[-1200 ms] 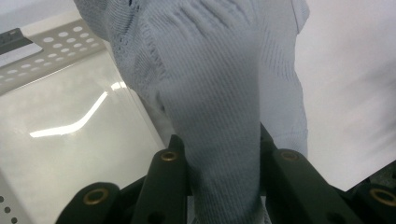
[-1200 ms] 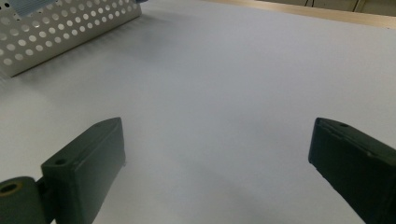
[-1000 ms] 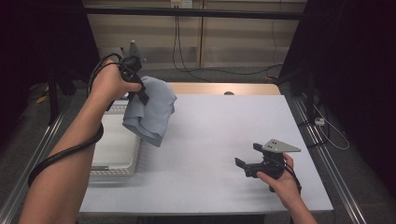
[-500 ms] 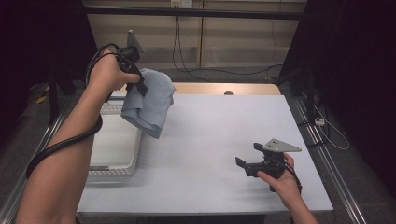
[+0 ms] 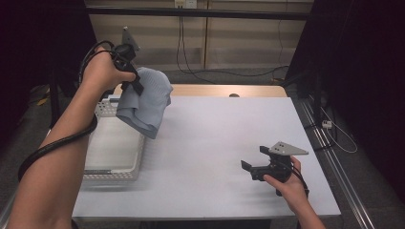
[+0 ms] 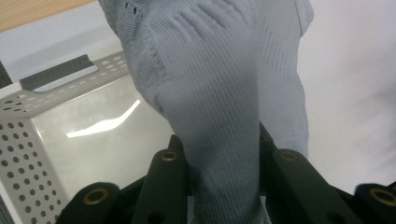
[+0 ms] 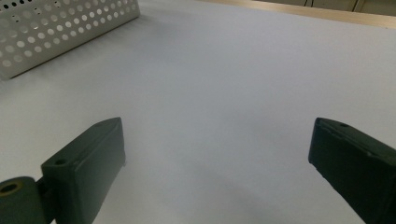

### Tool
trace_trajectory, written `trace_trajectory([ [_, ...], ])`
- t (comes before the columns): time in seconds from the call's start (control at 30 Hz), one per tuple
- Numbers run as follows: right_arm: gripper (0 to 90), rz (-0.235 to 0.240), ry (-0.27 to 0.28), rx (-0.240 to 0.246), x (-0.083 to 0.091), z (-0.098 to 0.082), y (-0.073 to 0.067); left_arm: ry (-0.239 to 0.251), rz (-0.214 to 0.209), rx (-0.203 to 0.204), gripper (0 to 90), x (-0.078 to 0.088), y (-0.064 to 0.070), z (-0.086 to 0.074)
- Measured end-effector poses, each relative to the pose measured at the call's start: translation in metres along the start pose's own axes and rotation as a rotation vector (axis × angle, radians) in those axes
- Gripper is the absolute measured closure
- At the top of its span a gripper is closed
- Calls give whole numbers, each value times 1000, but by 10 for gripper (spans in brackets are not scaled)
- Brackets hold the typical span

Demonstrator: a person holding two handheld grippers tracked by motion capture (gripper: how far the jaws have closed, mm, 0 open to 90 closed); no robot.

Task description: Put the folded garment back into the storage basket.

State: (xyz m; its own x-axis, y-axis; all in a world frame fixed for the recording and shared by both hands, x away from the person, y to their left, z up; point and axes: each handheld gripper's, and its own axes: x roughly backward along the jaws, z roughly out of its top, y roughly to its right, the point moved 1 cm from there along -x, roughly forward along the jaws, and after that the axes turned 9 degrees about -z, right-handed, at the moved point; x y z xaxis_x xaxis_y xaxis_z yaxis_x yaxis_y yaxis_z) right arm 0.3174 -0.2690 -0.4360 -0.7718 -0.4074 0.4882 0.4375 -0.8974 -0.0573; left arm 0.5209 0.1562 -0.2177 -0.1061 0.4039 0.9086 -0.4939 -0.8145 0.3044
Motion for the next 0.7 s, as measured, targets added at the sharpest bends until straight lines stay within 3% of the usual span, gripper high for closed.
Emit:
trace_trajectory([
  [0.7, 38, 1, 3, 2, 0, 1, -1, 36, 37, 33, 747, 14, -19, -10],
])
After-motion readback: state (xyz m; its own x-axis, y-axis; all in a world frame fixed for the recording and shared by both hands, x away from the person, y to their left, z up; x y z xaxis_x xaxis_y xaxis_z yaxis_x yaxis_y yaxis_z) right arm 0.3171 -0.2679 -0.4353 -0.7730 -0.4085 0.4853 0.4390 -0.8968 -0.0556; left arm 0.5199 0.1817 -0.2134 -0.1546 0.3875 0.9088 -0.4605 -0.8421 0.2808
